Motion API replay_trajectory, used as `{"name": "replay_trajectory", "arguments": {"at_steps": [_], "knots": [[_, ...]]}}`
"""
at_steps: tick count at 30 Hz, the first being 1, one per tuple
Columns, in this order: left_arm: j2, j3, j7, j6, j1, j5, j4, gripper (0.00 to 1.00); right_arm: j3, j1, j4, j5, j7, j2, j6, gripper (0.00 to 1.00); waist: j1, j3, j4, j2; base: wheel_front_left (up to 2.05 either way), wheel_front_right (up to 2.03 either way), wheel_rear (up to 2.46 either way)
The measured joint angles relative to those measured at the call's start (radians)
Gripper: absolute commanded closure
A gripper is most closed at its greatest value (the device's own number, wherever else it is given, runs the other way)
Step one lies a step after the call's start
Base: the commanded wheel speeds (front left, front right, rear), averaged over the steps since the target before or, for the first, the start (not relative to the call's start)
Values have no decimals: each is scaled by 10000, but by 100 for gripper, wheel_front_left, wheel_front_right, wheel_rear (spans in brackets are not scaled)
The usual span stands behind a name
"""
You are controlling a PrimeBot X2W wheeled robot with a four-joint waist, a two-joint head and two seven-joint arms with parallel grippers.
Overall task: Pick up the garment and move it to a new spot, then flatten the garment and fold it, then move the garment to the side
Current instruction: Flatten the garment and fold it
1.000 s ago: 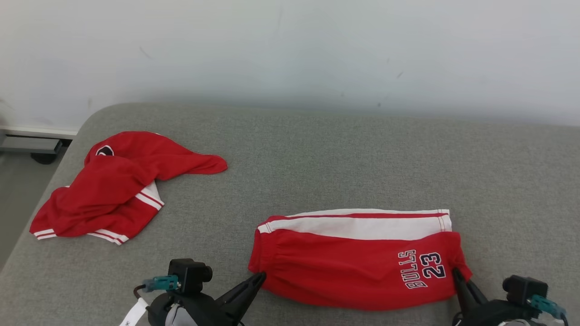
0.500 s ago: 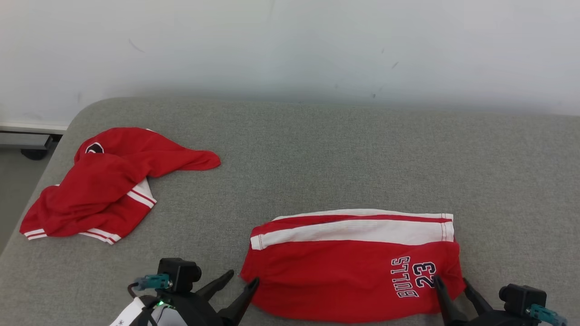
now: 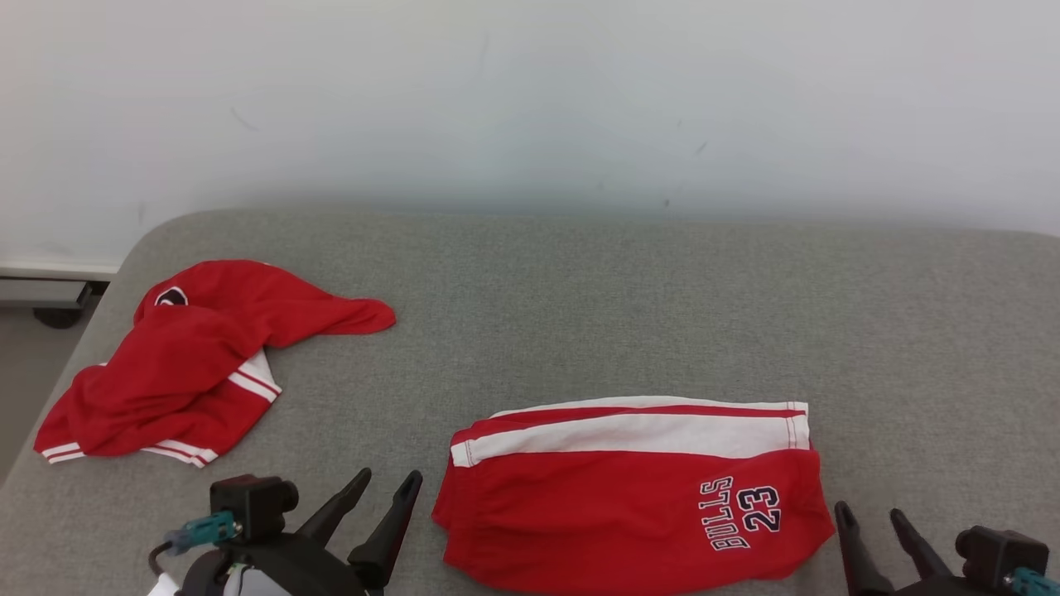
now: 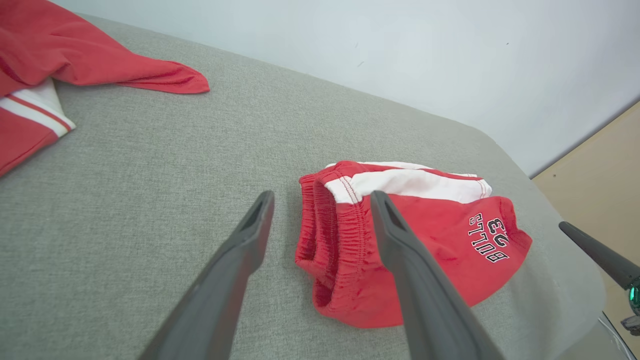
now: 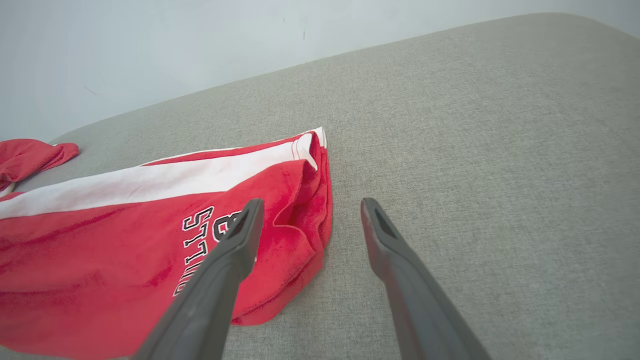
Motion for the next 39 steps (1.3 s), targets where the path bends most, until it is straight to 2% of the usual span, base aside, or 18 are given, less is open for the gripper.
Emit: {"name": "replay_trajectory", "arguments": {"at_steps": [4,9,14,28,32,39], "knots": [[19,640,-8,25,484,357,-215,0,-249,173,-560,-245,-48,-71,-217,0,0,-124,-159,0,0,0,0],[-401,2834,-6,23,1237,1597,305,0,-648,194,-1034,-286,-616,284,-305,0,0,-228,-337,0,0,0,0],[-1016,4171,-6,23,2111,2980,828,0,-761,196,-1231,-337,-1131,765,-393,0,0,-360,-442,0,0,0,0],[-2105,6604,-6,23,3661,4991,700,0,-1250,200,-1216,-506,-1567,826,-428,0,0,-581,-574,0,0,0,0],[-2456,7212,-6,23,3930,5168,629,0,-1091,200,-988,-594,-1574,826,-468,0,0,-663,-515,0,0,0,0],[-3450,8462,-6,25,4492,5310,349,0,-949,205,-901,-662,-1597,957,-468,0,0,-782,-298,0,0,0,0]]}}
